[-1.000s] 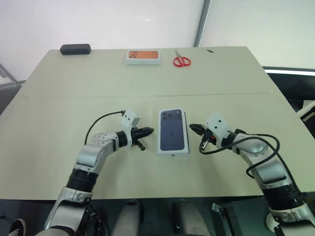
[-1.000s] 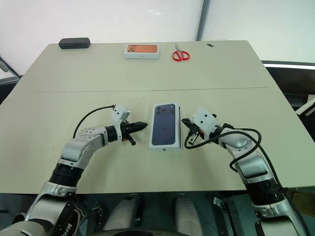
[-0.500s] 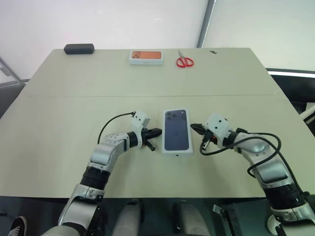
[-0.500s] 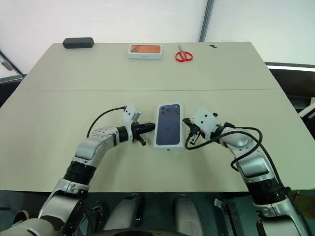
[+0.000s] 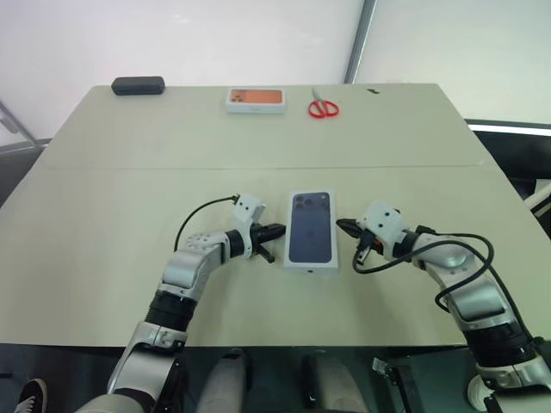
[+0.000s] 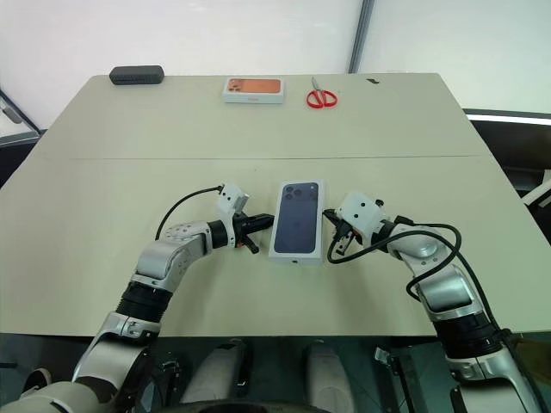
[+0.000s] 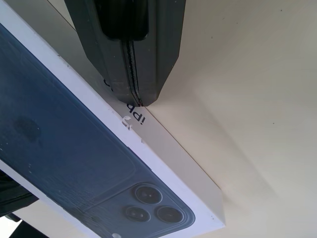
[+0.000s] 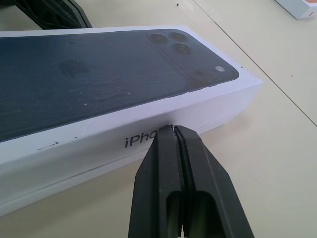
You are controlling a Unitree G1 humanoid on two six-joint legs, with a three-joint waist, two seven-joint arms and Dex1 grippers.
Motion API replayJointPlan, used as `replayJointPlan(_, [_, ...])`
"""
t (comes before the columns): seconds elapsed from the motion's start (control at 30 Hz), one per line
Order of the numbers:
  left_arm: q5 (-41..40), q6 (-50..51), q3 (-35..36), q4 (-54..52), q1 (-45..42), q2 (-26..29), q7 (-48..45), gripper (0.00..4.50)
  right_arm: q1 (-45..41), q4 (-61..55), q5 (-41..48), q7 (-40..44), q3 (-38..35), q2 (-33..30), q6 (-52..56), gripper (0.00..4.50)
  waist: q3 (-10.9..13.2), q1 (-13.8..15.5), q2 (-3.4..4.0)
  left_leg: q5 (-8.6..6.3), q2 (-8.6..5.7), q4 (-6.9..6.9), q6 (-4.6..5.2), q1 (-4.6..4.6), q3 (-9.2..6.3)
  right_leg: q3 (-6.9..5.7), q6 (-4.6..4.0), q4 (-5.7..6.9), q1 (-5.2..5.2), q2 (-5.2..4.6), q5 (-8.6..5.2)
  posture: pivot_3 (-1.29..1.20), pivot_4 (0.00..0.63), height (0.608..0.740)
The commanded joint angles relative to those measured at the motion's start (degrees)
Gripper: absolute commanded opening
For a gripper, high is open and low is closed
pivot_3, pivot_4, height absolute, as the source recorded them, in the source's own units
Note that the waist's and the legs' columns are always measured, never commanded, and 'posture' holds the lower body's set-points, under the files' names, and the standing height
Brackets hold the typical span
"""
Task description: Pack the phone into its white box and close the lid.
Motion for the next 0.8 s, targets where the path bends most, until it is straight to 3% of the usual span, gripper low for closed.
replayJointPlan(0.03, [-0.75,1.1,-1.49,-4.16,-1.65,-1.0,-0.33,0.0,-0.95,-2.37,0.17,0.47,-0.2,0.31,-0.76,0.05,0.0,-0.04,0.0,0.0,0.0,0.0,0.0,0.0,0.0,0.0,0.0,0.0,-0.01,0.0,0.0,0.0,0.15,0.74])
replayJointPlan(0.8, [-1.27,1.6,-0.82,-5.72,-0.72,-1.49,-0.45,0.0,-0.66,-0.43,-2.03,0.56,-0.06,0.14,-2.42,0.05,0.01,-0.1,0.0,0.0,0.01,0.0,0.0,-0.01,0.01,0.0,0.0,0.01,-0.04,0.02,0.0,0.0,0.15,0.74])
